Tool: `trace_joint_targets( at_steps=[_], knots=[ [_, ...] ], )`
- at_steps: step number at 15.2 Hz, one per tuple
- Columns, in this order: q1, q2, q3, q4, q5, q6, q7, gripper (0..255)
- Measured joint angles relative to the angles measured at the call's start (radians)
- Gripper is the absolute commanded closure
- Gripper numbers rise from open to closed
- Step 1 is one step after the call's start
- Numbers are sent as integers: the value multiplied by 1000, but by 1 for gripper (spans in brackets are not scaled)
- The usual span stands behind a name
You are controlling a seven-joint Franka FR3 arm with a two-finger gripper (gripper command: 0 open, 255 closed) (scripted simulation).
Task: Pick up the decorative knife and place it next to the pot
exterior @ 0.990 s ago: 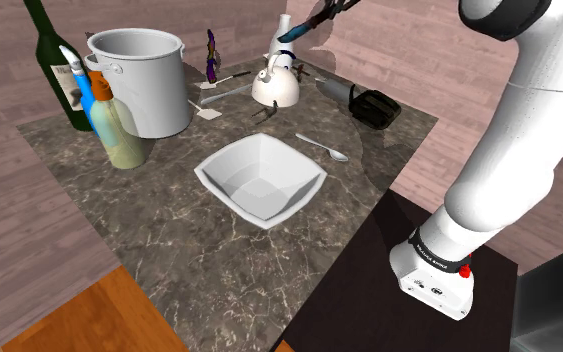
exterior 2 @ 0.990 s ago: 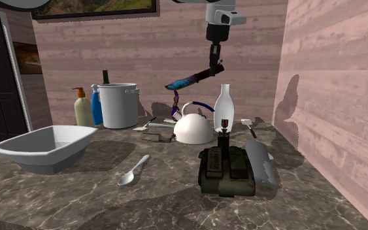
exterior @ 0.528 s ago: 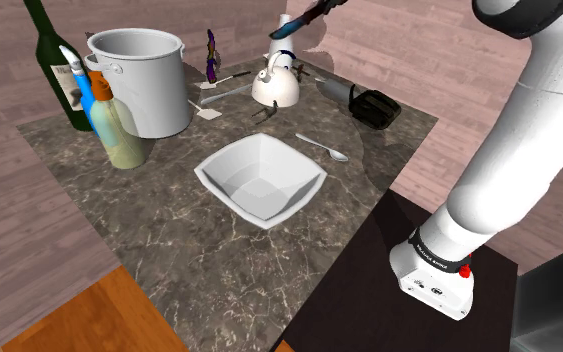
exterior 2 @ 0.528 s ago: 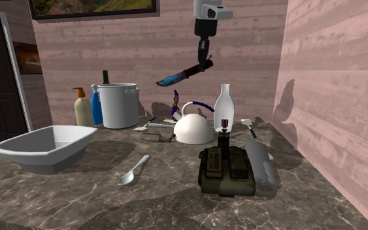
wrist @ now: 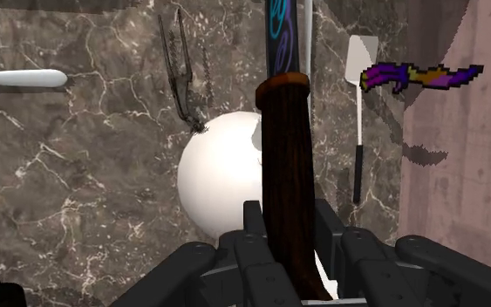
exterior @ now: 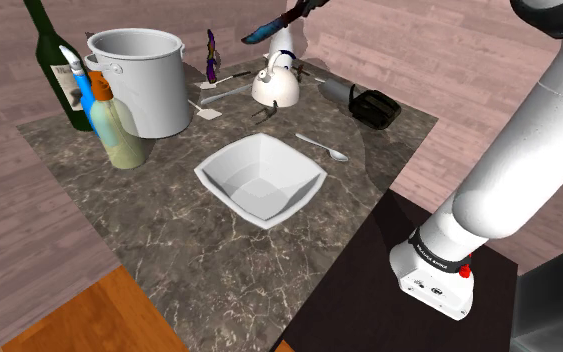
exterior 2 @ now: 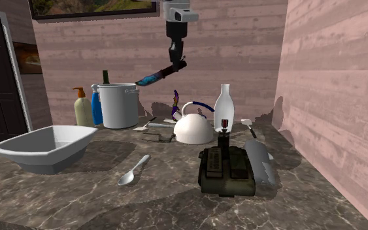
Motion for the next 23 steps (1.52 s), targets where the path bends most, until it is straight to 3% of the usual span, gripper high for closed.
trace_joint_targets(
  at_steps=[12,23],
  knots=[
    [153,-83,132,-114,-108,78,295,255],
    [285,-11,250,-27,-209,79,568,255]
  ],
)
